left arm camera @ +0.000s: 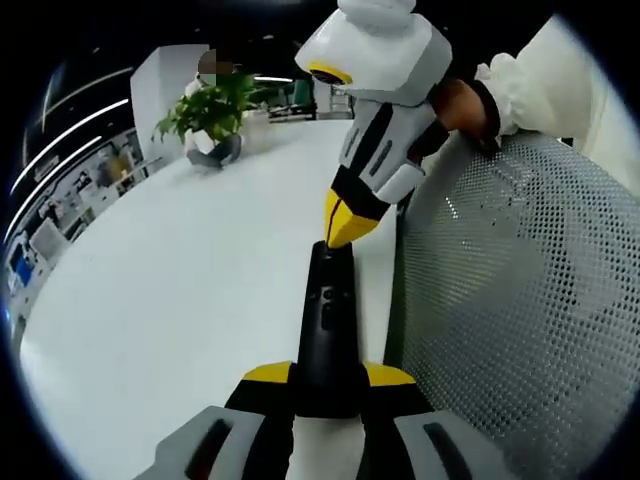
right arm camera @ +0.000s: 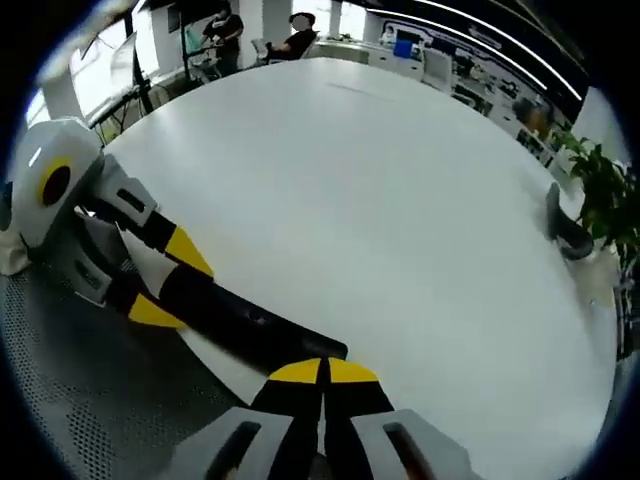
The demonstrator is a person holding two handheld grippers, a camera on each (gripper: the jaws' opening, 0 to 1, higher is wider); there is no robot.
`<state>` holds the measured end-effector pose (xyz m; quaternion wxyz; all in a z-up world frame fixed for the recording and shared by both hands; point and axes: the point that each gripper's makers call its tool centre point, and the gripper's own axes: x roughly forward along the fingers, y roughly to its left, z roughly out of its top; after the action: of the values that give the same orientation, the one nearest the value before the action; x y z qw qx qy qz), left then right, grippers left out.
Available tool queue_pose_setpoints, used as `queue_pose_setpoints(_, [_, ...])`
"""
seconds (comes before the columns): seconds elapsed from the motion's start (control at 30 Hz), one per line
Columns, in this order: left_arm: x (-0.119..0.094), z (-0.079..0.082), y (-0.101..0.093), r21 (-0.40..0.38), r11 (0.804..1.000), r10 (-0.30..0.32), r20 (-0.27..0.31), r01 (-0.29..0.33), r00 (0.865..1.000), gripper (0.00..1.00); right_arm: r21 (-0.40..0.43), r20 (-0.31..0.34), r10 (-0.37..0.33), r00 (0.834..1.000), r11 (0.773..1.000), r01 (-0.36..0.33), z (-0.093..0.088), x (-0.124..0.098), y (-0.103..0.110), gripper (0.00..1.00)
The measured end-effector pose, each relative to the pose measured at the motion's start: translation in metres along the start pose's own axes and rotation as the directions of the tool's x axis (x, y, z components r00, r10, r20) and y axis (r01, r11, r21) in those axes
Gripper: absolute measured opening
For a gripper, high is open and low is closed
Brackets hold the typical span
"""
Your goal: Press the specified remote control buttons in sequence, fully releasing each button before pressing the next.
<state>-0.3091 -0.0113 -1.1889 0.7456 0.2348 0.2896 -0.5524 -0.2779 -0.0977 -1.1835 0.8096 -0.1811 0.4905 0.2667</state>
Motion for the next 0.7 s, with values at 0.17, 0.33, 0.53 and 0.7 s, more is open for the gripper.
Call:
queue_pose_setpoints(0.17, [0.0001,-0.0003,0.0001,-0.008,1.000,-0.019,0.007,0.019,1.000,0.25,0.079,0.011,0.038,0.999,0.996,-0.039,-0.0001,-0.0012,-0.0013,0.00])
queue_pose_setpoints(0.33, [0.0002,-0.0005,-0.0006,0.003,0.999,-0.034,0.012,0.034,0.999,0.25,0.134,0.020,0.070,0.997,0.988,-0.072,-0.0002,-0.0016,-0.0027,0.00])
queue_pose_setpoints(0.53, [0.0002,-0.0003,-0.0019,0.027,0.998,-0.051,0.009,0.051,0.999,0.25,0.216,0.028,0.127,0.992,0.968,-0.130,0.0006,-0.0048,-0.0003,0.00])
queue_pose_setpoints(0.7, [0.0004,-0.0002,-0.0023,0.032,0.997,-0.070,-0.004,0.070,0.998,0.25,0.246,0.043,0.145,0.989,0.957,-0.151,0.0013,-0.0074,0.0006,0.00])
